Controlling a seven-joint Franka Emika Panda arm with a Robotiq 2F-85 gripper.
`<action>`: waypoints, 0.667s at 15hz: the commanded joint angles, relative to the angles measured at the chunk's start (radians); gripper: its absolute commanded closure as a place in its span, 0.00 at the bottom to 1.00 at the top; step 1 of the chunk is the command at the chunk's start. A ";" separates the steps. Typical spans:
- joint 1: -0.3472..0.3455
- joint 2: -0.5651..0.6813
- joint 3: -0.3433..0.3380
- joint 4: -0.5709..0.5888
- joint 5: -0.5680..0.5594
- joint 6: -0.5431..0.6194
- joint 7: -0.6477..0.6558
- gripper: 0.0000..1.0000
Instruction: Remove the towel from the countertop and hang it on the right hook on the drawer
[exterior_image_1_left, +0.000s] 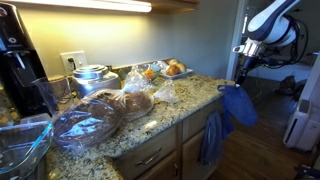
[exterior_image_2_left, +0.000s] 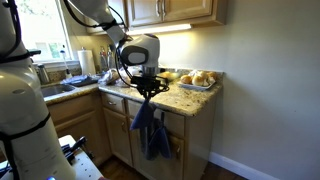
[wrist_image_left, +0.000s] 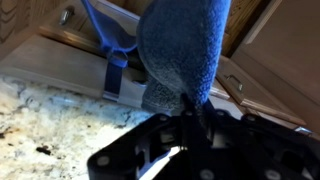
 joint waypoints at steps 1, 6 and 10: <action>0.058 -0.102 -0.062 -0.088 0.004 -0.030 -0.010 0.91; 0.083 -0.020 -0.082 -0.034 -0.008 -0.009 0.006 0.90; 0.084 -0.019 -0.083 -0.033 -0.008 -0.009 0.006 0.90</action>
